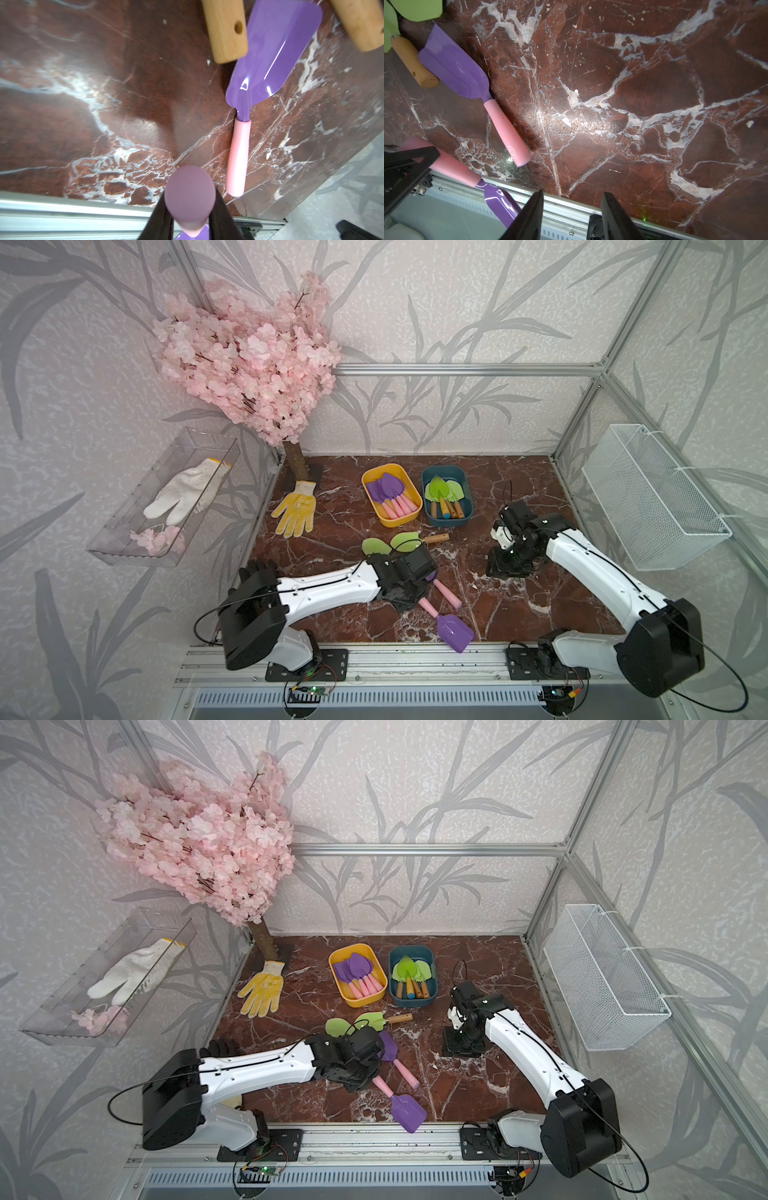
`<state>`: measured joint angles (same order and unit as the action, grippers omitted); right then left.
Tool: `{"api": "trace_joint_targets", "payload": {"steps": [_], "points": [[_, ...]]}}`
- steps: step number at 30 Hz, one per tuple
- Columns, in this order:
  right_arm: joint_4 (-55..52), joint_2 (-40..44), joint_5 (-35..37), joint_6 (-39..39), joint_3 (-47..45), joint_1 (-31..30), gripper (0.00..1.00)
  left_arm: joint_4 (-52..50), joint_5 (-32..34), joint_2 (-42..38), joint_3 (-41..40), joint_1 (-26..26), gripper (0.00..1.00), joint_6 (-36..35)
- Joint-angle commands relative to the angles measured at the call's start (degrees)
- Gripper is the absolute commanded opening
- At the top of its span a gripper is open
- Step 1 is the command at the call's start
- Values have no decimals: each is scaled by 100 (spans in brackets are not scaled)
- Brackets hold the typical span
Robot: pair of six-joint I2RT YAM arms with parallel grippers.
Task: Sort the small shovels by color and place them into the storage box
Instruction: Pick up the shovel from the center of the board.
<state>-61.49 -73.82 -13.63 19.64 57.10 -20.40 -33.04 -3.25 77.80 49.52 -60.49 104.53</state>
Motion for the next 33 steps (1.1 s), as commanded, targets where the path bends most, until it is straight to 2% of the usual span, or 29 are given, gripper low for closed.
{"api": "trace_joint_targets", "payload": {"steps": [1,4,7,10,13,20,26,33], "points": [[12,37,-36,-4,-6,32,50,-489,803,-1086,-535,-59,5,1149],[37,16,-55,-4,-6,33,50,-958,1421,-2232,-919,-106,3,2000],[63,-60,-89,-4,20,36,50,-1576,2121,-3187,-969,-151,1,2746],[102,-155,-166,4,85,32,50,-2054,2805,-3705,-777,-156,0,3219],[134,-224,-264,37,156,32,50,-2431,3165,-3882,-674,-149,0,3523],[110,-247,-330,24,242,32,50,-2293,2728,-4199,-1641,-150,0,4032],[80,-216,-323,23,205,28,50,-2373,2763,-4410,-1990,-142,0,4386],[92,-251,-329,23,207,28,50,-1963,2637,-4357,-2269,-147,0,4504]]}}
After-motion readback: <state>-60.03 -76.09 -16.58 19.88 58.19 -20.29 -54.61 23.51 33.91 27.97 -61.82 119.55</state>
